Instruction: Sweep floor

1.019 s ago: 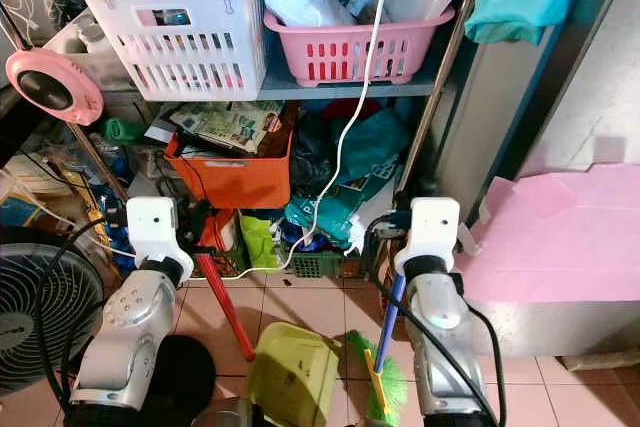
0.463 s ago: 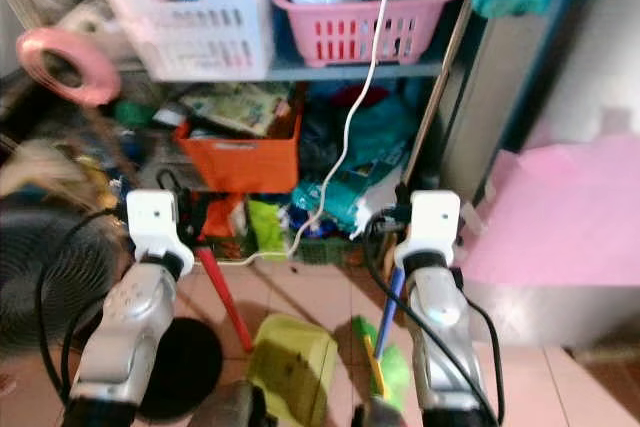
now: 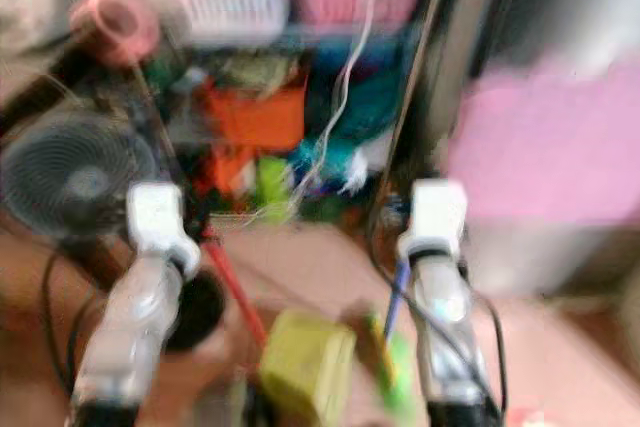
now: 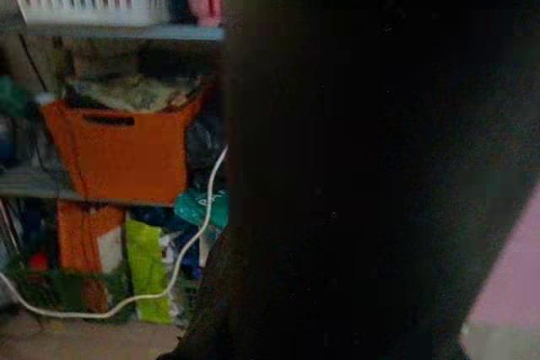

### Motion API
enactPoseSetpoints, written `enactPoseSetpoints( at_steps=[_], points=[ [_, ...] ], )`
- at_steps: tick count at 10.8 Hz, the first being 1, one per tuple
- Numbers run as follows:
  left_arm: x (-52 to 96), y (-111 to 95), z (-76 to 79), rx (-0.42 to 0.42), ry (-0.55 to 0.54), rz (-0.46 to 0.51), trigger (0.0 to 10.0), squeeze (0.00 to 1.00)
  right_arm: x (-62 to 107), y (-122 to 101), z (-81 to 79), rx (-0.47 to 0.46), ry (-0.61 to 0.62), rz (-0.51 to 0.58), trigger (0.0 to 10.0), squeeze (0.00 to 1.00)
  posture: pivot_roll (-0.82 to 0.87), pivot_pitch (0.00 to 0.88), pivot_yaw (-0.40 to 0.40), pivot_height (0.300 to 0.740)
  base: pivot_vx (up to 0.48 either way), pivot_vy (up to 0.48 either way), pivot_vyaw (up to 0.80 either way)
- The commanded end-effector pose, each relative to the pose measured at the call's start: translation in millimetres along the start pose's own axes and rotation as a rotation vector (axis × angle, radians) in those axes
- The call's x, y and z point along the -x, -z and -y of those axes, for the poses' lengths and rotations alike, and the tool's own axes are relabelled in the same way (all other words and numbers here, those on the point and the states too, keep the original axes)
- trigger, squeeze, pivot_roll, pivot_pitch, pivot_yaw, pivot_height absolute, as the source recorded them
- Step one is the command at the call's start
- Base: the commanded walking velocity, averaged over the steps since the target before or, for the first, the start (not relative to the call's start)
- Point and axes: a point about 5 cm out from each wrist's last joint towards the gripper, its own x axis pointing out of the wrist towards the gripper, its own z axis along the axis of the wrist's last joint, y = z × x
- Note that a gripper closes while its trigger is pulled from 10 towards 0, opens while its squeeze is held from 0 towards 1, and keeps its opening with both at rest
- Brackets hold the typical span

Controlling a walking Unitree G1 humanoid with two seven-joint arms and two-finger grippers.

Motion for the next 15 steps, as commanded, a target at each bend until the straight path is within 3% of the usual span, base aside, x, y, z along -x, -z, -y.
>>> enactPoseSetpoints(
  at_steps=[1, 3, 4, 8, 9, 13, 15],
  points=[
    [-7.1, -22, -0.1, -0.019, 0.014, 0.081, 10.0, 0.00, -1.6, 3, -1.7, -0.027, 0.002, -0.030, 10.0, 0.00, -0.06, 0.000, 0.084, 0.740, 0.000, 0.000, 0.00],
    [-9.7, -21, 3.0, -0.034, 0.024, 0.086, 10.0, 0.00, -3.4, 4, 1.2, -0.023, 0.005, -0.032, 10.0, 0.00, -0.06, 0.000, 0.071, 0.740, 0.000, 0.000, 0.00],
    [-10.7, -21, 5.5, 0.015, 0.046, 0.091, 10.0, 0.00, -4.0, 4, 2.0, -0.016, 0.007, -0.033, 10.0, 0.00, -0.06, 0.000, 0.063, 0.740, 0.000, 0.000, 0.00],
    [-17.9, -19, -1.3, -0.018, 0.020, 0.076, 10.0, 0.00, -8.9, 5, 0.8, 0.004, 0.031, -0.016, 10.0, 0.00, -0.10, 0.000, 0.130, 0.740, 0.000, 0.000, 0.00],
    [-19.2, -17, 3.8, -0.018, 0.053, 0.068, 10.0, 0.00, -8.3, 7, 2.5, -0.003, 0.037, -0.021, 10.0, 0.00, -0.10, 0.000, 0.132, 0.740, 0.000, 0.000, 0.00],
    [-21.4, -18, 13.0, 0.049, 0.074, 0.078, 10.0, 0.00, -17.4, 11, -9.2, -0.028, -0.015, -0.047, 10.0, 0.00, -0.08, 0.000, 0.090, 0.740, 0.000, 0.000, -0.80],
    [-26.0, -26, 13.1, 0.040, 0.086, 0.099, 10.0, 0.00, -23.1, 8, -9.6, -0.028, -0.022, -0.037, 10.0, 0.00, -0.07, 0.000, 0.081, 0.740, 0.000, 0.000, -0.80]
  ],
)
